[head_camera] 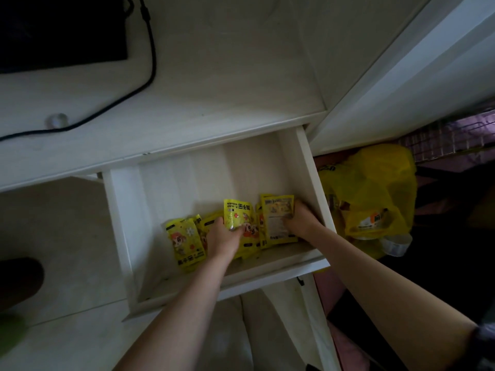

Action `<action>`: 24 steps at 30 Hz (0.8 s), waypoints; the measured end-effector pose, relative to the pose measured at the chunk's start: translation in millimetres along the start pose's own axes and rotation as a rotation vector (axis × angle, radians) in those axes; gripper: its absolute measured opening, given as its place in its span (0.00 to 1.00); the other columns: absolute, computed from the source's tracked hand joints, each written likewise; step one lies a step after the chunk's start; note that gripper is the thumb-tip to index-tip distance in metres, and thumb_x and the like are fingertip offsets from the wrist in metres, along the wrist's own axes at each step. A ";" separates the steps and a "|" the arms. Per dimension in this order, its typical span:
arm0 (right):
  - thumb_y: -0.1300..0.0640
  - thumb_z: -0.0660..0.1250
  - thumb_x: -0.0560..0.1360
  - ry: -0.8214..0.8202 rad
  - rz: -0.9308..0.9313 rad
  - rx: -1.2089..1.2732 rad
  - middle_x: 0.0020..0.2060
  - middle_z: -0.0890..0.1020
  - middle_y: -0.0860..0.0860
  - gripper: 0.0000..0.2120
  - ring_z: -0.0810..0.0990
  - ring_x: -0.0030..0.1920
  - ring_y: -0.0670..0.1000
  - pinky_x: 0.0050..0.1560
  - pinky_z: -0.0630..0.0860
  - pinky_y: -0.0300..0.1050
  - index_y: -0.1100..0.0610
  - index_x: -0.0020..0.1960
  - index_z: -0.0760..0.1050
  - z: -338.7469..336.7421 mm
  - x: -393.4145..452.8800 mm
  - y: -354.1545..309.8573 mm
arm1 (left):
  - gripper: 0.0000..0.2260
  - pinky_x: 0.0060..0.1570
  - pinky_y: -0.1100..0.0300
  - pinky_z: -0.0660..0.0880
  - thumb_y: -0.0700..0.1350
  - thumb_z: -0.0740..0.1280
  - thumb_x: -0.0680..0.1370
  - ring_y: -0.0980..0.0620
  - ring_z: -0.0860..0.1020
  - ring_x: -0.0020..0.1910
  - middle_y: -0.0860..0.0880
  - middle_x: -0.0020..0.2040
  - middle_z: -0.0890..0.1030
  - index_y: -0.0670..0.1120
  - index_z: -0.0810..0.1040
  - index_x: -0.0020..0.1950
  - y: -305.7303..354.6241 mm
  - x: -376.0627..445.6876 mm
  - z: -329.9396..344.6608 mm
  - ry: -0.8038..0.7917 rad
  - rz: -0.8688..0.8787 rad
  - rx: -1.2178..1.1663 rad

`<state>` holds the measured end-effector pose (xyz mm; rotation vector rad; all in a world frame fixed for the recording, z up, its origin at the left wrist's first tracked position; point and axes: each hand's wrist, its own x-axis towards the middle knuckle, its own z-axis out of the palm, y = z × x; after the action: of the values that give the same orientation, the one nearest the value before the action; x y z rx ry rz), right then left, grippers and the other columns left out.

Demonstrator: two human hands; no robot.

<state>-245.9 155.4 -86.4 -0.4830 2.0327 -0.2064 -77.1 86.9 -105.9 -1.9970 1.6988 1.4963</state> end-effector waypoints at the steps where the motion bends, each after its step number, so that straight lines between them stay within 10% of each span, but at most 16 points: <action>1: 0.63 0.63 0.77 -0.001 -0.028 0.000 0.63 0.75 0.61 0.20 0.75 0.63 0.60 0.62 0.71 0.47 0.63 0.68 0.67 -0.9 -2.7 0.9 | 0.16 0.42 0.57 0.72 0.49 0.72 0.74 0.48 0.78 0.45 0.46 0.51 0.81 0.42 0.76 0.56 -0.1 -1.0 -1.8 0.000 0.014 0.026; 14: 0.60 0.58 0.78 0.014 -0.078 -0.316 0.59 0.76 0.63 0.22 0.78 0.52 0.60 0.44 0.74 0.47 0.62 0.71 0.59 -13.0 -70.5 -25.0 | 0.16 0.49 0.58 0.74 0.43 0.69 0.76 0.45 0.80 0.53 0.45 0.57 0.82 0.44 0.76 0.62 -14.4 -49.0 -77.8 0.108 0.030 0.121; 24: 0.57 0.59 0.78 -0.020 -0.523 -0.525 0.59 0.77 0.59 0.18 0.77 0.59 0.60 0.56 0.74 0.50 0.60 0.66 0.66 41.7 -145.3 -93.5 | 0.14 0.48 0.53 0.78 0.44 0.63 0.77 0.46 0.81 0.49 0.47 0.51 0.83 0.48 0.76 0.62 -61.7 -123.6 -145.5 0.216 0.161 0.144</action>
<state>-124.5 134.0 41.7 -1.3393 1.8944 0.0268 72.4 100.6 27.3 -2.0517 2.0322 1.1960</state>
